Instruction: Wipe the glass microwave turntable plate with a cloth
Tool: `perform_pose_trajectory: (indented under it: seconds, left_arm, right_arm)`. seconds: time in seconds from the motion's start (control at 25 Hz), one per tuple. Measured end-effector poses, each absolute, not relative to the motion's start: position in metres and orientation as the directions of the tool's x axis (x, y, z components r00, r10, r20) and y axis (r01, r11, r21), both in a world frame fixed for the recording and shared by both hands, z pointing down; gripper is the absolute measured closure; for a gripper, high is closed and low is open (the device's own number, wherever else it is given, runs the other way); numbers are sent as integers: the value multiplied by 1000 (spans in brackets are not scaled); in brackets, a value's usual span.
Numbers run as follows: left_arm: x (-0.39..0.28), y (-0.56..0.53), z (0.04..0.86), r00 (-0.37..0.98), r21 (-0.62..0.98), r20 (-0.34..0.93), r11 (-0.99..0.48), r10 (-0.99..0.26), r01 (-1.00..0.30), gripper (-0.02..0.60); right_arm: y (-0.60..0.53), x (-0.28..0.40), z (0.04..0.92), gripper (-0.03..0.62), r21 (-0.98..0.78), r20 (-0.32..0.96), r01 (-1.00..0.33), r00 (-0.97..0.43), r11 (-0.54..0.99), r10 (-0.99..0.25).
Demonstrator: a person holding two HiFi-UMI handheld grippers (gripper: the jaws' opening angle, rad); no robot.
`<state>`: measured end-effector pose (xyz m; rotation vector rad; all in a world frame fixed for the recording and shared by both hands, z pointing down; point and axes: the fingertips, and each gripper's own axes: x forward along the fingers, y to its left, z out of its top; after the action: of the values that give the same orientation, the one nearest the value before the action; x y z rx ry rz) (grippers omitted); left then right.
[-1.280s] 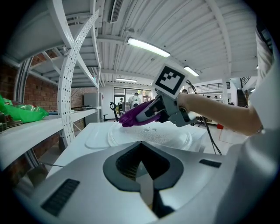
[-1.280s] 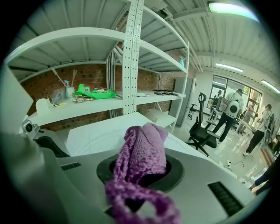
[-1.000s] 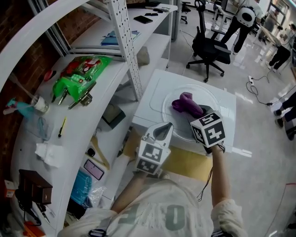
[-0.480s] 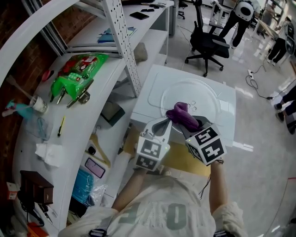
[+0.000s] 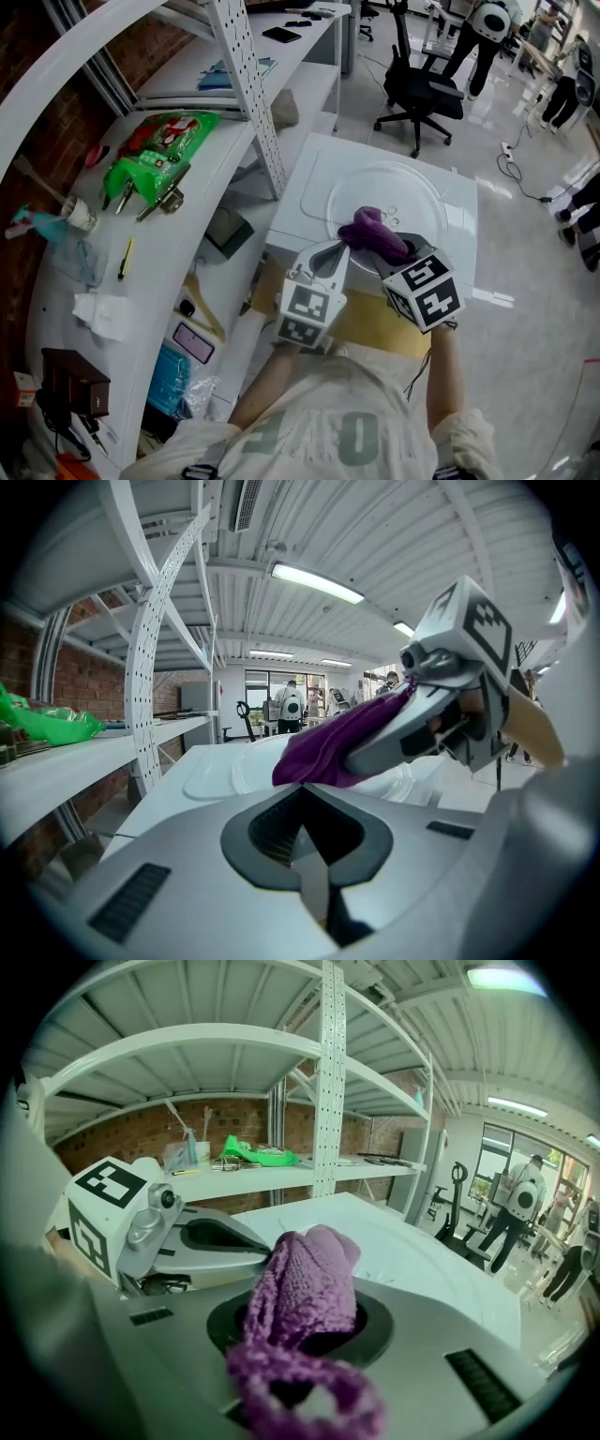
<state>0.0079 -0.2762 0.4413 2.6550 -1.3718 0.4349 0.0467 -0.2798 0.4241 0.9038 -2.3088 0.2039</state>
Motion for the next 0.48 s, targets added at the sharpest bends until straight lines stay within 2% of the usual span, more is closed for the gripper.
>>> perform_pose_trajectory:
  seconds: [0.24,0.48]
  left_arm:
    - [8,-276,441,550,-25,307,-584,-777,-811,578]
    - [8,-275,442,546,-24,309,-580,-779,-814,578]
  right_arm:
    - [-343,79,382,539,187,541,-739,-472,647,-696]
    - [-406,102,383,539,249,565,-793,-347,556,-749]
